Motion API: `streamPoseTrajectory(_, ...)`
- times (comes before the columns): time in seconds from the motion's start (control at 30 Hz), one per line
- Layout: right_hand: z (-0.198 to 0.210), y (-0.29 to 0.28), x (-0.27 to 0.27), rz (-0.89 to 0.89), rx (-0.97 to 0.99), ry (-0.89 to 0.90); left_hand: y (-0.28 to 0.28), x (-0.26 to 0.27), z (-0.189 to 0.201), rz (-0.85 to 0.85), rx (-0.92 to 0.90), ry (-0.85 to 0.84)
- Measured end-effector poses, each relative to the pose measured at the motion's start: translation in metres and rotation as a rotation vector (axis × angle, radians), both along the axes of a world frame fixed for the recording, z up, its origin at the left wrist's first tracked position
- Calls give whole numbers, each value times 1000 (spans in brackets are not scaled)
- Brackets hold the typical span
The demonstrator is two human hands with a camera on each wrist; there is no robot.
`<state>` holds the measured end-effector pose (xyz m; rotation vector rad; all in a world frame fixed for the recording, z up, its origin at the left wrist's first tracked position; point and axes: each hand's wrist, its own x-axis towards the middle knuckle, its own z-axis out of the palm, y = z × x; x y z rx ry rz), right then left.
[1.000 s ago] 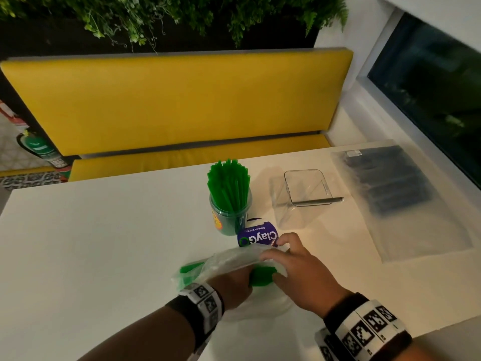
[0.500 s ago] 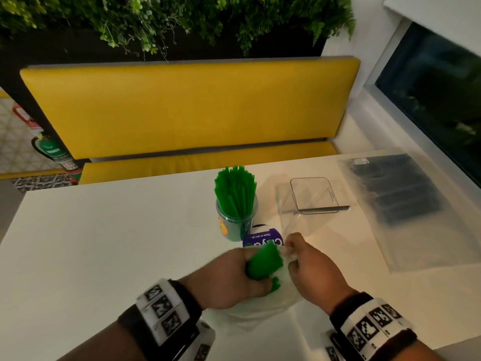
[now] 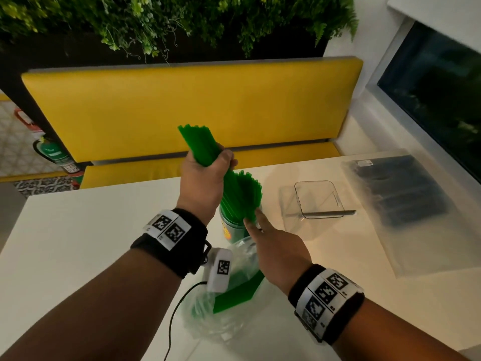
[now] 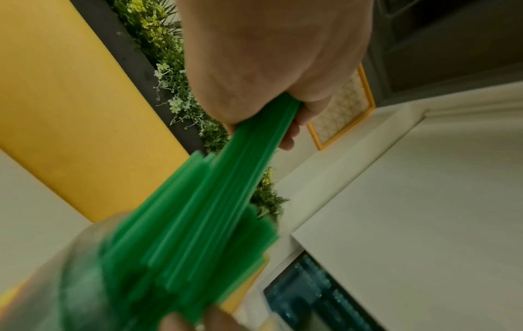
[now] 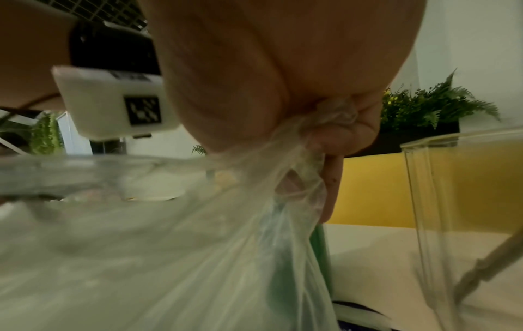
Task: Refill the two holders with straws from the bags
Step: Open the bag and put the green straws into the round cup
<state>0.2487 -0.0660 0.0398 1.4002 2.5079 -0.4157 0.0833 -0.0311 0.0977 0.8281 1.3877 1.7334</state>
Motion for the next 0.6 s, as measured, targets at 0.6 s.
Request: streamPoseTrajectory(0.6, -3, 3, 4, -31, -131, 54, -10, -10, -69, -365, -91, 682)
